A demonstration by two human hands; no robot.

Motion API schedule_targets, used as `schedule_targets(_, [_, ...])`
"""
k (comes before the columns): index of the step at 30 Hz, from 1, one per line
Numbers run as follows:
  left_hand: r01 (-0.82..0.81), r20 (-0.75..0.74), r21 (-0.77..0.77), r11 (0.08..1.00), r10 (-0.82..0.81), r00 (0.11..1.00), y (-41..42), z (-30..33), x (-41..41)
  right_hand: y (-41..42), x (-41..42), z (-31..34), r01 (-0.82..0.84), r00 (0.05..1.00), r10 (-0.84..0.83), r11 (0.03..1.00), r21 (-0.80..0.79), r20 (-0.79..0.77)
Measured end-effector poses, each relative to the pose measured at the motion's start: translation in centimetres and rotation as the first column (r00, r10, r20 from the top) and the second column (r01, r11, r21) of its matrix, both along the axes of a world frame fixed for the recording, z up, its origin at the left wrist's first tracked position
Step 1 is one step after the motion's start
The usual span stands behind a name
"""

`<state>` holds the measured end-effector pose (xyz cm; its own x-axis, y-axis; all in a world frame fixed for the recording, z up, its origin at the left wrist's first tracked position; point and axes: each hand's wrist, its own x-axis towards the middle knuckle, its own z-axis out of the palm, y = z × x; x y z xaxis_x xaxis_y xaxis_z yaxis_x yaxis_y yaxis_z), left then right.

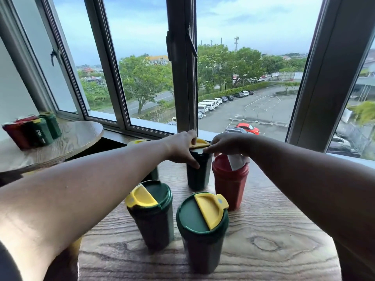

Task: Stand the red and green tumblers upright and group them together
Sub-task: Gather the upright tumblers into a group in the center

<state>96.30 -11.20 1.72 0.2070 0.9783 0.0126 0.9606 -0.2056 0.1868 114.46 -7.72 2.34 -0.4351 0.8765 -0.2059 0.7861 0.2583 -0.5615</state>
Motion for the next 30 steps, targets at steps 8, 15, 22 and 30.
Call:
schedule_targets(8, [0.005,0.034,-0.04,0.999,-0.004,0.999,-0.9,-0.1,-0.8,-2.8,-1.3,0.8,-0.121,0.989,0.098,0.967,0.225,0.11])
schedule_targets(15, [0.046,0.08,-0.066,0.997,-0.041,0.996,-1.7,0.2,-2.0,-3.7,-1.7,0.7,-0.121,0.986,0.087,0.959,0.255,0.144])
schedule_targets(22, [0.065,0.15,-0.096,0.993,-0.05,0.987,-3.0,0.0,-2.9,-4.3,-2.2,0.2,-0.127,0.98,0.072,0.945,0.301,0.188])
schedule_targets(30, [0.086,0.128,-0.038,0.996,-0.08,0.988,-4.9,1.2,-4.5,-4.7,-2.4,0.8,-0.149,0.961,0.068,0.944,0.294,0.269])
